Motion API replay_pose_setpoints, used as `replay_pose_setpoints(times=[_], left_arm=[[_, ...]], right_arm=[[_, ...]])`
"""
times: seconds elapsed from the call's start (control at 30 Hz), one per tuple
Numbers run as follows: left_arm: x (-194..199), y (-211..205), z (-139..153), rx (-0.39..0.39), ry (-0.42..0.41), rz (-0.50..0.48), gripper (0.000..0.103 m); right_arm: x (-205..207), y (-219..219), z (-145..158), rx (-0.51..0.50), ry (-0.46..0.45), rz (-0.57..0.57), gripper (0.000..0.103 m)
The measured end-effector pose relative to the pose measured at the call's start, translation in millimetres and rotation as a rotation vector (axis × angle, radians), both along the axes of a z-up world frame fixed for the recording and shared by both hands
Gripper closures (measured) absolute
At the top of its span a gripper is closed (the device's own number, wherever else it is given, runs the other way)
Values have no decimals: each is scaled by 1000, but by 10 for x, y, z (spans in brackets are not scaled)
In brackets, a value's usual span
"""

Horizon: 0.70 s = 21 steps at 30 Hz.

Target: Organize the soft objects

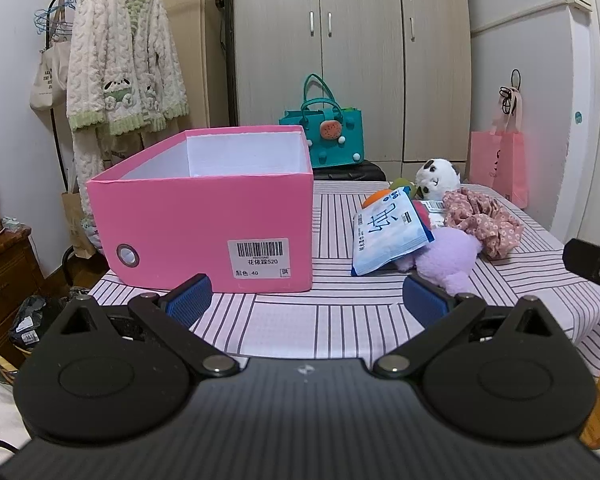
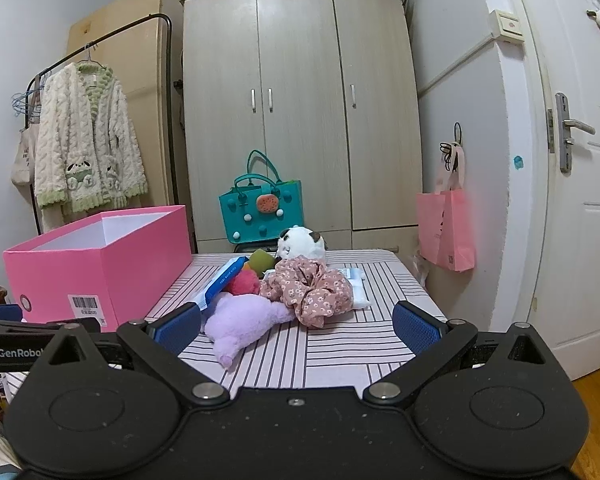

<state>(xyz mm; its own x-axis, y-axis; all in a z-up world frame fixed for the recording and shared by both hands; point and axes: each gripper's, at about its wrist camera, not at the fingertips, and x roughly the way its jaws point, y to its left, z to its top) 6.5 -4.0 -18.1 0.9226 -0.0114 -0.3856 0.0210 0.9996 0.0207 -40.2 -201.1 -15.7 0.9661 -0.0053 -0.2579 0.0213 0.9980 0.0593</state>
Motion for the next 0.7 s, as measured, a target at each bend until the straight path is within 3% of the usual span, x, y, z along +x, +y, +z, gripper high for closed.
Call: replay_pose_setpoints(times=[0.2,0.7], left_arm=[[-45,22,52,-52,-27,-15,0],[-75,25,18,-38,-33,-5,0]], right_arm=[[2,1,-7,-6,-6,-6,0],[26,-14,-34,-10,-12,-10,0]])
